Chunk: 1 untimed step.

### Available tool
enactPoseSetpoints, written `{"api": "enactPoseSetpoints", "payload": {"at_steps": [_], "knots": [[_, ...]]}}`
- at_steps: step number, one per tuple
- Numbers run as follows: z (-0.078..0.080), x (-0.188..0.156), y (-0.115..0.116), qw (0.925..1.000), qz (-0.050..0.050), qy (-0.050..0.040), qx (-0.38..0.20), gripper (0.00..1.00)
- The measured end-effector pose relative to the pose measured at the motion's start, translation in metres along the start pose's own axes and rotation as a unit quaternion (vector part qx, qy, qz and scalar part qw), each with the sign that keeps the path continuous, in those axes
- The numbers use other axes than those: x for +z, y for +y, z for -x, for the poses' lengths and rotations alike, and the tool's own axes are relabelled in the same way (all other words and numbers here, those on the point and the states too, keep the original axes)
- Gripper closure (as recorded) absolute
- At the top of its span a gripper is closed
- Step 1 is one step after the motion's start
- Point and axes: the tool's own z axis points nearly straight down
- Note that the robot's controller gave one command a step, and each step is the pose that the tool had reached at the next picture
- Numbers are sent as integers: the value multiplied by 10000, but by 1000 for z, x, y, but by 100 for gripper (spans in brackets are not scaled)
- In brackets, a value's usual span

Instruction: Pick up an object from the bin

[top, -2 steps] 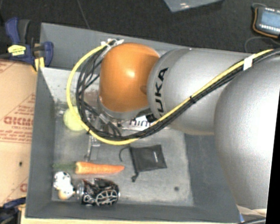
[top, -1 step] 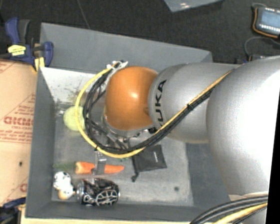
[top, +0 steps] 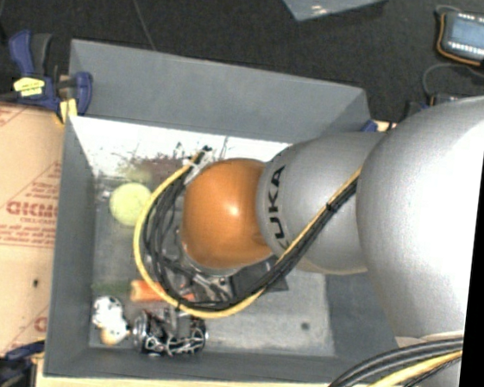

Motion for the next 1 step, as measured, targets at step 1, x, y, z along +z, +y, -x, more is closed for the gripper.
{"api": "enactPoseSetpoints", "payload": {"at_steps": [1], "knots": [[-12,22,-15,9998,3,-132,-130,100]]}}
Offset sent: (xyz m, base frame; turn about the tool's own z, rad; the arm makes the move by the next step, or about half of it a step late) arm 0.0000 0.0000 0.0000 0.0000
